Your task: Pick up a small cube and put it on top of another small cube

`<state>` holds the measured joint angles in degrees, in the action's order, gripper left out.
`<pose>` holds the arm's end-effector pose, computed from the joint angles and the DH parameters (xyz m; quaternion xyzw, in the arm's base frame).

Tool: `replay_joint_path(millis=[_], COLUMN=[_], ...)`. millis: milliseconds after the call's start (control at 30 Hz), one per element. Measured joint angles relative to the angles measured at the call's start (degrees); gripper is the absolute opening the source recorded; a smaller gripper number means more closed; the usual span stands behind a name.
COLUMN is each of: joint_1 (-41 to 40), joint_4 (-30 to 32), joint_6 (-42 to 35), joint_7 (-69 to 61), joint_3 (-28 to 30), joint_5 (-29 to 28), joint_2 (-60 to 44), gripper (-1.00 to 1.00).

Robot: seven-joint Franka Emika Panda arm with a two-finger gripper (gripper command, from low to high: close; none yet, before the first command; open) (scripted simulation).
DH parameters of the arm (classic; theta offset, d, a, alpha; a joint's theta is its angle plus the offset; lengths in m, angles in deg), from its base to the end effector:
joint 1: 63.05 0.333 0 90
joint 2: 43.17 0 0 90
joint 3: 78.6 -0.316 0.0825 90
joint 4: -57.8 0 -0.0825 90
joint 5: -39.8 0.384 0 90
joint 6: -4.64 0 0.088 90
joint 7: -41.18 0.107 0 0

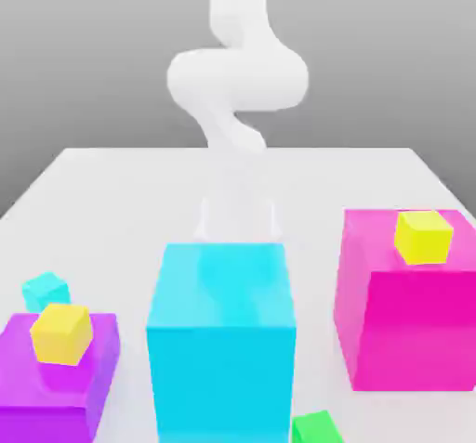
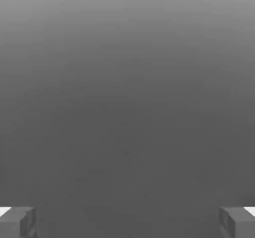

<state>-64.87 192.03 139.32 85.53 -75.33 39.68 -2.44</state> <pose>0.3796 -0.0409 0.6621 -0.8505 0.3912 -0.3244 0.1358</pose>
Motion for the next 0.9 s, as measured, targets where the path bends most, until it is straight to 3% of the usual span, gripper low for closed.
replay_joint_path(millis=[367, 667, 767, 900], joint_1=[-7.98, -17.36, -20.79, -27.39], joint_4=[10.98, 19.76, 20.78, 19.18], joint_6=[13.15, 23.59, 27.24, 32.42], joint_7=[-7.81, -17.85, -22.88, -30.69], joint_3=[16.22, 26.56, 25.23, 16.6], joint_5=[0.94, 6.94, 12.3, 22.57], joint_2=[-22.86, -42.11, -48.4, -56.01], gripper=[0.0, 0.0, 0.0, 0.0])
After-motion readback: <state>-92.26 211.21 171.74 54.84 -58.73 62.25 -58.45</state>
